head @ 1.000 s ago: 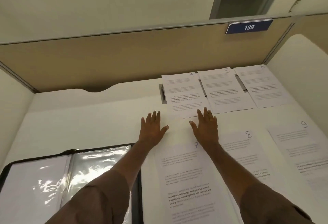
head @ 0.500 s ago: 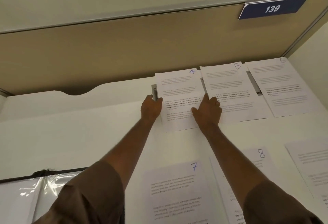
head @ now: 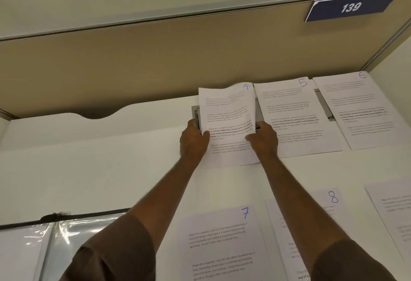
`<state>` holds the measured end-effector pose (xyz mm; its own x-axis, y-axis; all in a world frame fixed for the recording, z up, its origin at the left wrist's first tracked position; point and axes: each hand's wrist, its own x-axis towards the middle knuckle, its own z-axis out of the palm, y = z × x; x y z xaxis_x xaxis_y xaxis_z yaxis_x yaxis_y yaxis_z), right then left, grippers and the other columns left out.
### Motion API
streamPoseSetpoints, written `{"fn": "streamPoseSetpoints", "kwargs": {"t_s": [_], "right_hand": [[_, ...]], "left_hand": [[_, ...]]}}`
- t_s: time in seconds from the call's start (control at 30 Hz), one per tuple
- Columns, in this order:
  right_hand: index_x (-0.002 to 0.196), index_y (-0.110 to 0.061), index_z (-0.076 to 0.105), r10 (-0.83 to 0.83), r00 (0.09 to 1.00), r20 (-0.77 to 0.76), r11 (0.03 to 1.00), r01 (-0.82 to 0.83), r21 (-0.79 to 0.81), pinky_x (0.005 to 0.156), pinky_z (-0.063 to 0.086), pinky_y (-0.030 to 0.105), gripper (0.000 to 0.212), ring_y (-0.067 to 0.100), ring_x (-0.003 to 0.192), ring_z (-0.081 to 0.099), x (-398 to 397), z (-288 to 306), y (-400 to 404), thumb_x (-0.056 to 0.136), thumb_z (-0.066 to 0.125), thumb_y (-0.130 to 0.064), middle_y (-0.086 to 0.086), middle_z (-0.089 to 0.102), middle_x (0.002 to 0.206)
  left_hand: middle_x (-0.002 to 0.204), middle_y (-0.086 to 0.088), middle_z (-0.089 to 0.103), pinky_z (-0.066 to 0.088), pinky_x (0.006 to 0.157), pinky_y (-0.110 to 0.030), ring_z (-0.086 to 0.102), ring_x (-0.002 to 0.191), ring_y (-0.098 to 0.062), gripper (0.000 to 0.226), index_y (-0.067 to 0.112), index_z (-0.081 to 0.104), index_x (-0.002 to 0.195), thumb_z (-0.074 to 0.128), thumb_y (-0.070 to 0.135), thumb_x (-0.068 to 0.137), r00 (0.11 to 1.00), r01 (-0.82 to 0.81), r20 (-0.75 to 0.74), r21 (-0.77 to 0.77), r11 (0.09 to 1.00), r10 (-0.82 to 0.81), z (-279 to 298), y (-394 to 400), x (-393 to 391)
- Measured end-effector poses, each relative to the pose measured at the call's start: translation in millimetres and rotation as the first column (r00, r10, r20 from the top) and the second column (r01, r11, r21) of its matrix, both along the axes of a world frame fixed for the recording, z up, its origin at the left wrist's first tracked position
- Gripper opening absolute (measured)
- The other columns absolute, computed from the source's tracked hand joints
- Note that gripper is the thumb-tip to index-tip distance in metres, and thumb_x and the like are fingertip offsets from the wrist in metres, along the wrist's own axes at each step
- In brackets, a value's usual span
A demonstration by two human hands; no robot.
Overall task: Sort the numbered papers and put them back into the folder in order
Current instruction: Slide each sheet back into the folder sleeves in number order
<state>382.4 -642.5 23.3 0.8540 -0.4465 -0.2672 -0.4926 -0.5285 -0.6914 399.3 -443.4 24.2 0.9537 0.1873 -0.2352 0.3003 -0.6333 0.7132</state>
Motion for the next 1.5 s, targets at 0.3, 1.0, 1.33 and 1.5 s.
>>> {"fn": "streamPoseSetpoints", "kwargs": {"t_s": [0.3, 1.0, 1.33, 1.5], "right_hand": [[0.110, -0.008, 0.071, -0.129, 0.980, 0.149, 0.750, -0.001, 0.661, 0.083, 0.059, 0.034, 0.028, 0.023, 0.095, 0.074, -54.7, 40.3, 2.7, 0.086, 0.071, 0.005, 0.006, 0.076, 0.109], [0.102, -0.012, 0.074, 0.084, 0.996, -0.005, 0.727, -0.058, 0.684, 0.089, 0.058, 0.044, 0.019, 0.026, 0.093, 0.075, -289.2, 65.8, 137.8, 0.086, 0.079, -0.021, 0.003, 0.079, 0.098], [0.081, -0.010, 0.067, -0.009, 1.000, -0.009, 0.819, 0.013, 0.573, 0.061, 0.053, 0.027, 0.019, 0.022, 0.076, 0.072, -362.5, 68.6, 222.3, 0.078, 0.085, -0.013, 0.005, 0.078, 0.087], [0.077, -0.012, 0.065, -0.123, 0.992, -0.035, 0.677, 0.110, 0.728, 0.083, 0.052, 0.041, 0.032, 0.027, 0.088, 0.068, -406.2, 75.4, 268.3, 0.078, 0.084, -0.038, 0.007, 0.076, 0.095]], "left_hand": [[0.123, -0.002, 0.067, 0.058, 0.087, -0.033, 0.067, 0.102, -0.020, 0.070, 0.017, 0.044, 0.148, 0.076, 0.038, 0.089, 0.998, -0.063, -0.037, -0.373, 0.926, 0.053, 3.0, 35.2, -32.4], [0.099, -0.006, 0.079, 0.062, 0.080, -0.045, 0.076, 0.089, -0.028, 0.015, 0.012, 0.074, 0.108, 0.070, 0.014, 0.093, 0.971, -0.234, -0.117, -0.669, 0.705, 0.211, 39.7, 196.4, -283.2], [0.098, -0.012, 0.078, 0.059, 0.087, -0.053, 0.075, 0.090, -0.033, 0.013, 0.008, 0.075, 0.104, 0.071, 0.013, 0.092, 0.962, -0.270, -0.162, -0.697, 0.664, 0.222, 36.3, 282.4, -355.9], [0.098, -0.011, 0.078, 0.062, 0.080, -0.046, 0.076, 0.087, -0.031, 0.018, 0.005, 0.074, 0.108, 0.072, 0.013, 0.092, 0.955, -0.289, -0.168, -0.717, 0.634, 0.245, 36.7, 320.8, -386.1]]}}
